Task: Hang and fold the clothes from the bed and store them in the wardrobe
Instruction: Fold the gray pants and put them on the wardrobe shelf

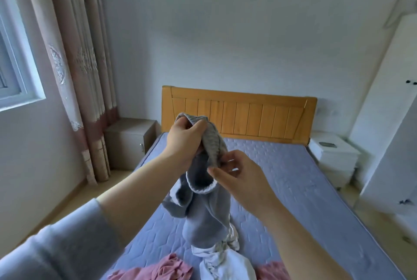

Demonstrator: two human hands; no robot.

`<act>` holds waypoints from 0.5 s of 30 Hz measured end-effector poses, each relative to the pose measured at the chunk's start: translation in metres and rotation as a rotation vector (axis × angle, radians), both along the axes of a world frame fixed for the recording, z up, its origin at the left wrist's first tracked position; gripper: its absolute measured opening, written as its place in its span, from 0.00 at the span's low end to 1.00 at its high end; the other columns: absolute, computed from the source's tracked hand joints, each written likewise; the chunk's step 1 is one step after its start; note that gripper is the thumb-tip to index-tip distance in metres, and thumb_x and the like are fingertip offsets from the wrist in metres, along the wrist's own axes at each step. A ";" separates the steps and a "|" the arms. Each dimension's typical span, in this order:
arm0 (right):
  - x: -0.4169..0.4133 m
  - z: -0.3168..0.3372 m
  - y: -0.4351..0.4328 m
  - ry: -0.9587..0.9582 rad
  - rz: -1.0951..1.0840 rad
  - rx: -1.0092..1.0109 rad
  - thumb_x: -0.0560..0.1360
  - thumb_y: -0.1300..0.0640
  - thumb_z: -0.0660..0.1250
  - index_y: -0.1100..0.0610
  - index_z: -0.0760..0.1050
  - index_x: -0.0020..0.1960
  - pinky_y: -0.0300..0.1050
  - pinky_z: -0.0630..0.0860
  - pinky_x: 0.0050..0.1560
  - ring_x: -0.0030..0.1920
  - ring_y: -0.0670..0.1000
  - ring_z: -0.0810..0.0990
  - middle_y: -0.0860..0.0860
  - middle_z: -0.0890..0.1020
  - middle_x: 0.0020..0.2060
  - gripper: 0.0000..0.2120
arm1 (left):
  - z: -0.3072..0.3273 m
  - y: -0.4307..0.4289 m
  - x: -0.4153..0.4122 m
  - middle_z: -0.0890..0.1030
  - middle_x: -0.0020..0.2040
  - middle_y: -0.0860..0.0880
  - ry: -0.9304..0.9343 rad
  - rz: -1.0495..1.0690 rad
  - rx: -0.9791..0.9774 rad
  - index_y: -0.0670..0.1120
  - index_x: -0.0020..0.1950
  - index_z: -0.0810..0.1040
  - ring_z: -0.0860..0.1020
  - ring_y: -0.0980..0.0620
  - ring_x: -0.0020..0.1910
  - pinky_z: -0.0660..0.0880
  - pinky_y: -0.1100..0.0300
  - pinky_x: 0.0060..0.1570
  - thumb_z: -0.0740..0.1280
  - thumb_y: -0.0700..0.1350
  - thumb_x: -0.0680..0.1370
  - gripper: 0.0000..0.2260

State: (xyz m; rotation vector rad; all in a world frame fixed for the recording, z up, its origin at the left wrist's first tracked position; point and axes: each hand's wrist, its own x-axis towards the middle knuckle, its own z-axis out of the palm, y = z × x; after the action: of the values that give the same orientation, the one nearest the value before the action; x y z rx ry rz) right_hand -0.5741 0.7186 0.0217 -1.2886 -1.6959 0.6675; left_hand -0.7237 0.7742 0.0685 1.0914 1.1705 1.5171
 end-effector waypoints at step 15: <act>-0.002 0.052 0.029 -0.183 -0.045 0.399 0.82 0.60 0.58 0.58 0.63 0.32 0.44 0.58 0.29 0.27 0.47 0.61 0.50 0.64 0.25 0.19 | -0.031 -0.012 -0.039 0.84 0.34 0.45 0.169 -0.074 -0.161 0.41 0.45 0.79 0.83 0.49 0.33 0.81 0.57 0.36 0.70 0.54 0.75 0.16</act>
State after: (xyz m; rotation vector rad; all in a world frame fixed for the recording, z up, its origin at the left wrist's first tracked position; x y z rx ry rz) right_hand -0.5764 0.7472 0.0741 -1.1217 -1.8272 0.1711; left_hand -0.7623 0.7622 0.0374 1.1571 1.3286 1.2694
